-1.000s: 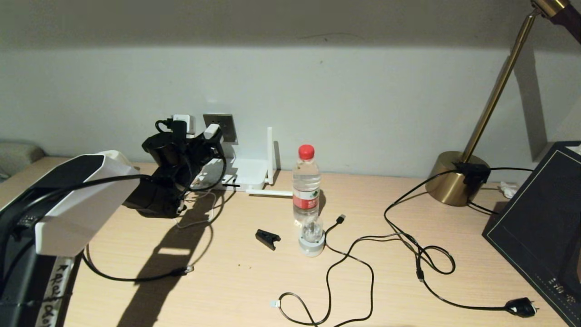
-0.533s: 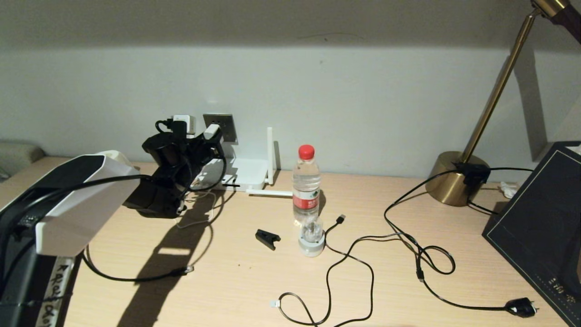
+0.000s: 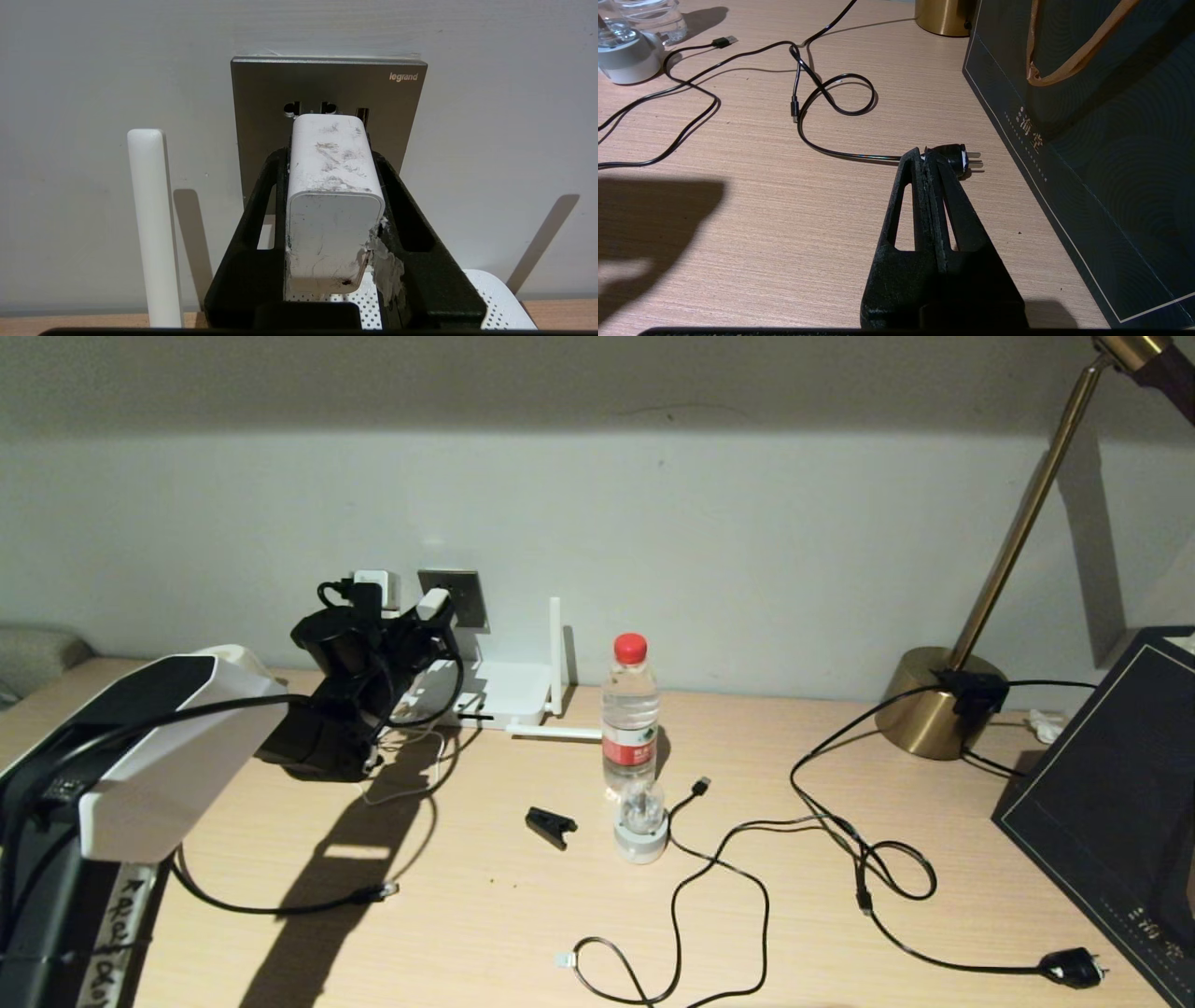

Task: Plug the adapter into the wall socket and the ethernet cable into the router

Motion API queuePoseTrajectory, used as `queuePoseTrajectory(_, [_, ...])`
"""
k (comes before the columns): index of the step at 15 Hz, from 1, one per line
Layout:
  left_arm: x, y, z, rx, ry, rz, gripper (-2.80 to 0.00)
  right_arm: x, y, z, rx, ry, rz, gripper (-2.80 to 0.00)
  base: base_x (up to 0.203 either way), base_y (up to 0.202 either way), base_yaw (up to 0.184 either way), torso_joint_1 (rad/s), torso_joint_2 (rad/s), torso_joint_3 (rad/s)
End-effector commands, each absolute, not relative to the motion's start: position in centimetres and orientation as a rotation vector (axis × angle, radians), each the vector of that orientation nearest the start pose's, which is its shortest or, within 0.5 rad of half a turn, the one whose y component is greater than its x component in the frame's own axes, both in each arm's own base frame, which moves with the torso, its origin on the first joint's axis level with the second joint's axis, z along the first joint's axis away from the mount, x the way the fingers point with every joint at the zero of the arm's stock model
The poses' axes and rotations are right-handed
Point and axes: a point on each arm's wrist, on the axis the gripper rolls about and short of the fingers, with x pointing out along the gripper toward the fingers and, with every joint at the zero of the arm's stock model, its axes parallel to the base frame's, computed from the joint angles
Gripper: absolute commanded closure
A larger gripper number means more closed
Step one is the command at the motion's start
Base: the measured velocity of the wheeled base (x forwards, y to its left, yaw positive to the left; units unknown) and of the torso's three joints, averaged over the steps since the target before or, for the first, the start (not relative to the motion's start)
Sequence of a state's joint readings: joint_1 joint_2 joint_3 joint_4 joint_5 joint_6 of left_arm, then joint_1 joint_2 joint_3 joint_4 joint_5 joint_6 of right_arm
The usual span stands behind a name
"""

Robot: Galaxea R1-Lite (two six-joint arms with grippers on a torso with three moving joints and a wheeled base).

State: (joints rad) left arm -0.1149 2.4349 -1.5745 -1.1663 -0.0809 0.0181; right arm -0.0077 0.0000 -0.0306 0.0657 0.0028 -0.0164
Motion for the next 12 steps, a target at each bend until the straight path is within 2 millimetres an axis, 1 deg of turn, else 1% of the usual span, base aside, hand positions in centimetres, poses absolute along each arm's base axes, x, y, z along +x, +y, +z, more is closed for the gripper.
queuePoseTrajectory(1, [49.79,-5.97,14.34,0.011,-0.316,-0.192,0.0,-2.52,0.03,7.72,-0.017,0.037,-0.004,0.0,0.0,0.0,0.0,0.0,0.0,0.0])
queuePoseTrajectory(5, [50.28,-6.07,13.96,0.011,-0.315,-0.192,0.0,-2.53,0.03,7.72,-0.017,0.035,-0.004,0.0,0.0,0.0,0.0,0.0,0.0,0.0])
queuePoseTrajectory(12, [50.37,-6.0,13.68,0.011,-0.31,-0.189,0.0,-2.52,0.03,7.72,-0.017,0.035,-0.004,0.0,0.0,0.0,0.0,0.0,0.0,0.0])
